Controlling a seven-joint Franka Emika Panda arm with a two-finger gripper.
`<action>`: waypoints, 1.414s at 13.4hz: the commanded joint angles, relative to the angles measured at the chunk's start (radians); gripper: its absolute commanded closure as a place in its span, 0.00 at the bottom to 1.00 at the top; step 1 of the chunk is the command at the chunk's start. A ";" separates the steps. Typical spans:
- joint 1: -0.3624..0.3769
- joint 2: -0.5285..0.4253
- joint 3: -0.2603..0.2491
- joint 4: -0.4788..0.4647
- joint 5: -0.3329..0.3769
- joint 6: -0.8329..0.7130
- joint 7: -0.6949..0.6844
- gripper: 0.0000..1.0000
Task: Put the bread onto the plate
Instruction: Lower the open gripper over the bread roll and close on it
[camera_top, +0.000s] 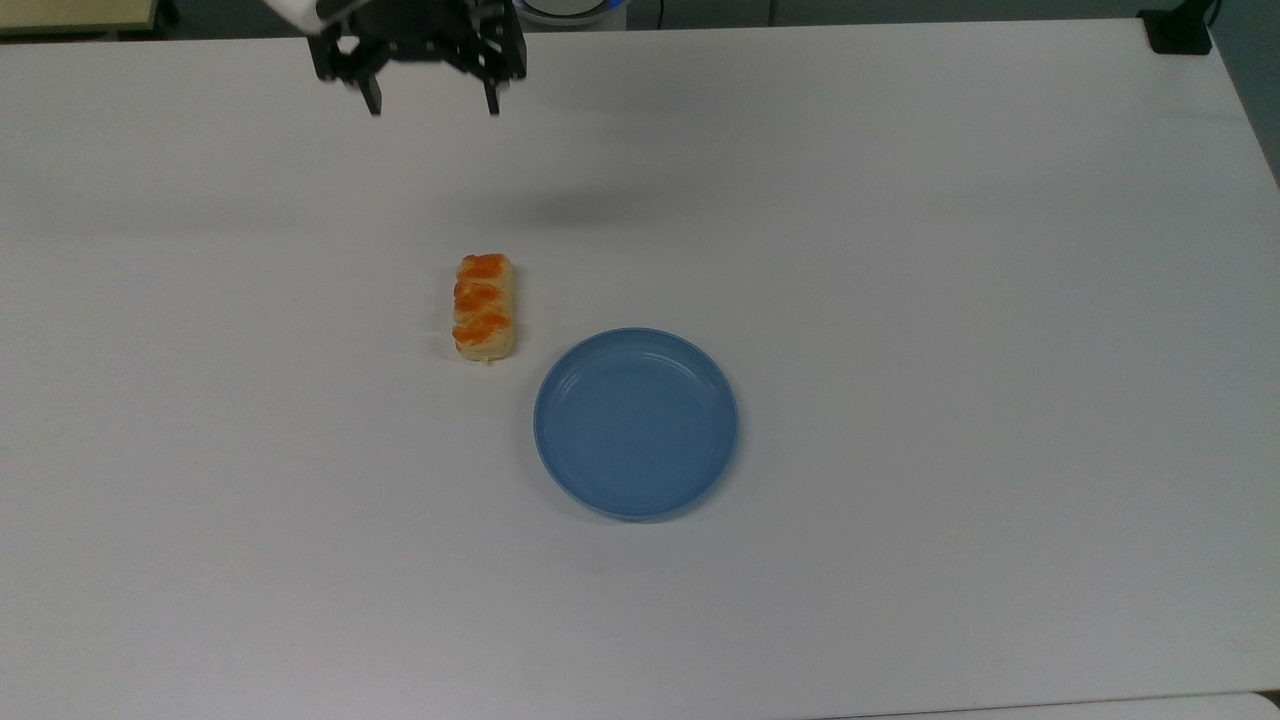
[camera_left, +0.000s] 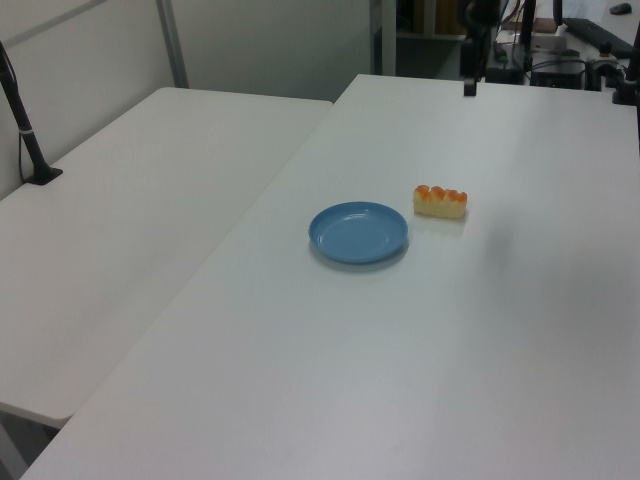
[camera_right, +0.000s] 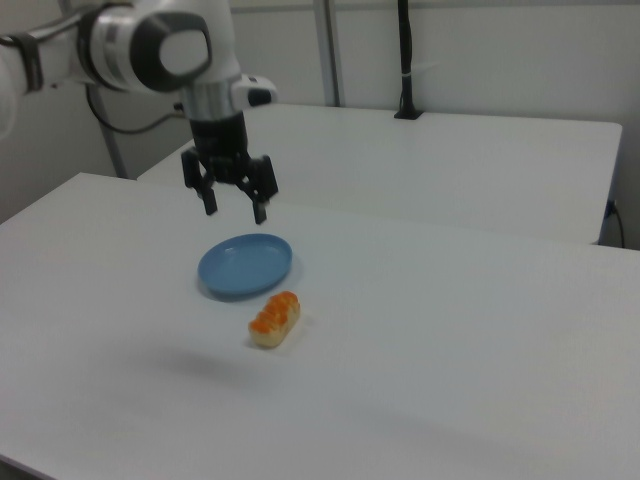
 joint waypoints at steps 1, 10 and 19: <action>0.005 0.061 0.002 -0.079 0.005 0.140 -0.014 0.00; 0.022 0.253 0.005 -0.174 -0.063 0.350 -0.001 0.00; 0.035 0.296 0.025 -0.175 -0.063 0.401 0.077 0.29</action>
